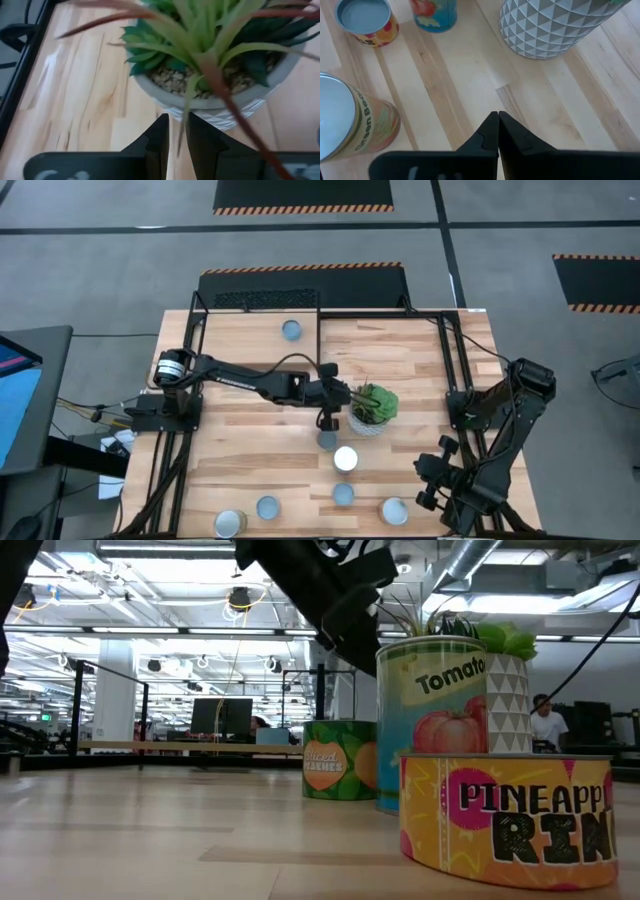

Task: Pick and place cans onto a shelf
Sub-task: Adjust the canned goods

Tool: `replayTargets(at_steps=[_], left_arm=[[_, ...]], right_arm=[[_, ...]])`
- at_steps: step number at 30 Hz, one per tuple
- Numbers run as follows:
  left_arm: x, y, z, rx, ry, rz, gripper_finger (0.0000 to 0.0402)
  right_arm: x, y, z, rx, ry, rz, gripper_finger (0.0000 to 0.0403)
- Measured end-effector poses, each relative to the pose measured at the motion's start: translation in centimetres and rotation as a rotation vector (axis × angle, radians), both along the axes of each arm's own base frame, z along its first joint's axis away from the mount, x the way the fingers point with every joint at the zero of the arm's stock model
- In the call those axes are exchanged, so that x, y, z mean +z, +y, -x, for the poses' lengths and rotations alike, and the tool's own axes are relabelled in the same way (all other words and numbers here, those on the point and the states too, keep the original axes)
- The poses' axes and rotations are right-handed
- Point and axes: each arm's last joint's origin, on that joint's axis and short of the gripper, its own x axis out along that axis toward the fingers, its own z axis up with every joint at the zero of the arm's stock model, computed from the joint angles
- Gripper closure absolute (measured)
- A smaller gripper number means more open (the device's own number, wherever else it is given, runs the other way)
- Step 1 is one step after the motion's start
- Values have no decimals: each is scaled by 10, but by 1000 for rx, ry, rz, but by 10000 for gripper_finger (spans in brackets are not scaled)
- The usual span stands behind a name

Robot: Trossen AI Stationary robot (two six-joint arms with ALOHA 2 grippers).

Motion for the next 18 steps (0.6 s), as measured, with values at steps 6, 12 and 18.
replayTargets(at_steps=[6,12,18], left_arm=[[-6,-3,-2,-17,10,16,347],[-12,-5,-9,-26,-21,34,347],[-9,-7,-11,-59,-40,74,347]], right_arm=[[0,0,0,1,1,0,385],[0,0,0,2,3,-1,379],[0,0,0,2,4,-1,384]])
